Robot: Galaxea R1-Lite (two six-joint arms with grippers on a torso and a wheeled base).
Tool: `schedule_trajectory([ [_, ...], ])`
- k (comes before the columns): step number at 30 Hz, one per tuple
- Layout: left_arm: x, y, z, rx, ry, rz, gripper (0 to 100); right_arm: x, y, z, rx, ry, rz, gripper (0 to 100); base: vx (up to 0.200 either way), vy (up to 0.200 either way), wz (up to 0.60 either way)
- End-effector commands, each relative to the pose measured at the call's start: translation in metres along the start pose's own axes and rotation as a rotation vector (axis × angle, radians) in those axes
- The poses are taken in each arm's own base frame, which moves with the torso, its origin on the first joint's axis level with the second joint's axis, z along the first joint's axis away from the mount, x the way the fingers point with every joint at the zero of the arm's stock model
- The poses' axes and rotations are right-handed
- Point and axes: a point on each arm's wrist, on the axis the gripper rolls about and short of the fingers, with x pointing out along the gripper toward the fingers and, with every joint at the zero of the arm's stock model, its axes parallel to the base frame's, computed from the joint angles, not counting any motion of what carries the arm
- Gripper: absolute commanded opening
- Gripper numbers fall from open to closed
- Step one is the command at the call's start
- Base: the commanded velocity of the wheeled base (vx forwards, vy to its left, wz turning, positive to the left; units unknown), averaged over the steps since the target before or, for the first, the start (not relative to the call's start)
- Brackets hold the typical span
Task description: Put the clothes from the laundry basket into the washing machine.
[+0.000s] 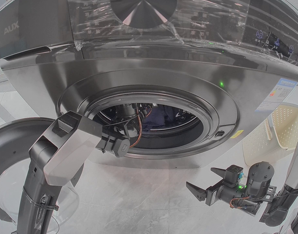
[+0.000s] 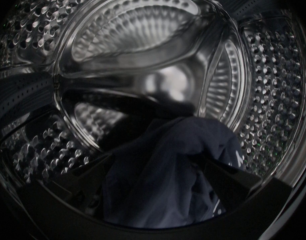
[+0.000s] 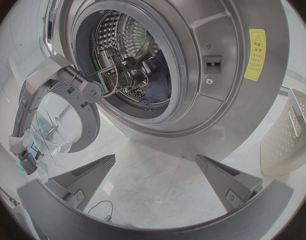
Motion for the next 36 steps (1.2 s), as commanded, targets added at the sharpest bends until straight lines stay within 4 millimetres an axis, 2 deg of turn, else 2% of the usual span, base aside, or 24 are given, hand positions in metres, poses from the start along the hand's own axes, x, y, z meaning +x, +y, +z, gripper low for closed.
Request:
schedule_trajectory([
  [1,-0.017,-0.003,0.002,0.012,0.063,-0.002,100,0.0,0.0,-0.001,-0.001,0.003,0.001,100,0.0,0.0,0.0],
  [3,-0.018,-0.003,0.002,0.013,0.068,-0.002,100,-0.001,0.0,-0.001,-0.001,0.004,0.001,100,0.0,0.0,0.0],
  [4,-0.029,-0.002,-0.005,0.023,0.136,-0.03,100,-0.001,0.001,-0.002,-0.003,0.009,0.003,100,0.0,0.0,0.0],
  [6,-0.034,0.001,-0.011,0.031,0.18,-0.039,100,-0.001,0.001,-0.002,-0.003,0.008,0.005,100,0.0,0.0,0.0],
  [11,-0.033,0.004,-0.022,0.043,0.23,-0.032,100,0.0,0.001,-0.002,-0.003,0.008,0.005,100,0.0,0.0,0.0],
  [12,-0.032,0.005,-0.025,0.044,0.244,-0.032,0,0.0,0.001,-0.002,-0.003,0.008,0.005,100,0.0,0.0,0.0],
  [16,-0.024,0.007,-0.033,0.046,0.252,-0.026,0,0.0,0.001,-0.001,-0.003,0.006,0.005,100,0.0,0.0,0.0],
  [23,-0.001,0.0,-0.034,0.014,0.155,-0.051,0,0.0,0.001,-0.001,-0.002,0.003,0.006,100,0.0,0.0,0.0],
  [24,0.007,-0.002,-0.03,-0.002,0.104,-0.052,0,0.0,0.001,-0.001,-0.002,0.003,0.006,100,0.0,0.0,0.0],
  [28,0.017,-0.006,-0.019,-0.026,0.022,-0.059,0,0.0,0.001,0.0,-0.001,0.0,0.005,100,0.0,0.0,0.0],
  [36,0.021,-0.014,-0.003,-0.048,-0.051,-0.079,0,0.001,0.002,0.0,-0.001,-0.003,0.007,100,0.0,0.0,0.0],
])
